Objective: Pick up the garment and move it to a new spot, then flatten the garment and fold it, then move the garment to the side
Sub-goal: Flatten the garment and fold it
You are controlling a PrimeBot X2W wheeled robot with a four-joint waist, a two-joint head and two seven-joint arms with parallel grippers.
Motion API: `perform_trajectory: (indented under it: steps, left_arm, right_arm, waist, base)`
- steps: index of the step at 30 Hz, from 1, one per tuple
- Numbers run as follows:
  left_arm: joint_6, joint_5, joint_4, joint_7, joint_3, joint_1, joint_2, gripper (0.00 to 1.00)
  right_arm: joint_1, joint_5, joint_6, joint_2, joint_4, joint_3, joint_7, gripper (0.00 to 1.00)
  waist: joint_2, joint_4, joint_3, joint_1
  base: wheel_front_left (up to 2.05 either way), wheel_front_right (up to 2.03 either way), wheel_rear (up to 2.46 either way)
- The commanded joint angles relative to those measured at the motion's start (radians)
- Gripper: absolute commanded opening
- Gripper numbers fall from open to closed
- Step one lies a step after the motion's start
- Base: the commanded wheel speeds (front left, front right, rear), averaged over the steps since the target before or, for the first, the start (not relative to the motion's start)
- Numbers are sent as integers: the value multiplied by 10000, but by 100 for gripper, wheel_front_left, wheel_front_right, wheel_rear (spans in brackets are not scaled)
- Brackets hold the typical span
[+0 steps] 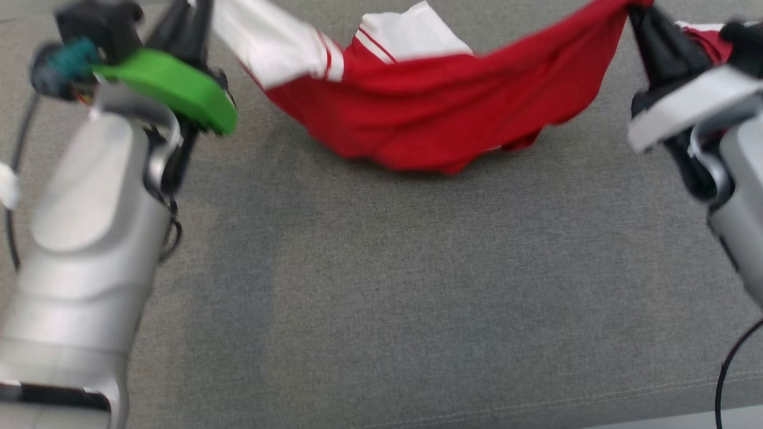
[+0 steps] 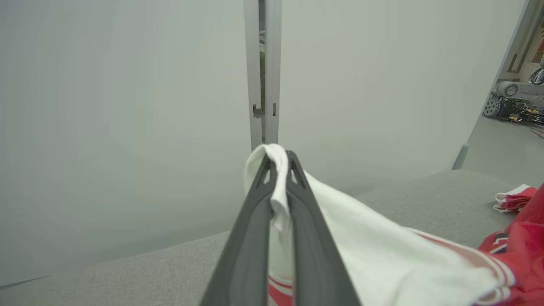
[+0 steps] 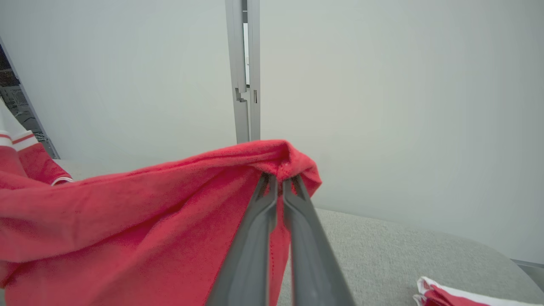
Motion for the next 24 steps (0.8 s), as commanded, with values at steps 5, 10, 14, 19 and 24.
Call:
perform_trajectory:
  steps: [5, 10, 14, 19, 24]
  left_arm:
    - [-17, -442, 1014, 665, 375, -3679, 233, 0]
    - [39, -61, 2220, 676, 361, -6726, 260, 0]
    - [46, -208, 2880, 94, 519, -8412, -148, 0]
    - [-6, -248, 3450, -403, 156, -9098, -454, 0]
    - [-21, -824, 3290, -836, -165, -8316, -480, 0]
  right_arm:
    - [-3809, 1155, -14, 170, 1521, -185, 939, 0]
    - [-6698, 1372, -11, 571, 2982, -254, 1000, 0]
    - [-8090, 1441, -12, 755, 3887, -127, 652, 0]
    - [-8513, 1885, -11, 835, 4051, 487, 415, 0]
    - [-7707, 2559, -12, 439, 3664, 1393, 262, 0]
  waist:
    - [0, 38, 1822, 0]
    - [0, -137, 2269, 0]
    - [0, -97, 2291, 0]
    - [0, 52, 2410, 0]
    - [0, 175, 2414, 0]
  base:
    - [0, 0, 0]
    - [0, 0, 0]
    - [0, 0, 0]
    - [0, 0, 0]
    - [0, 0, 0]
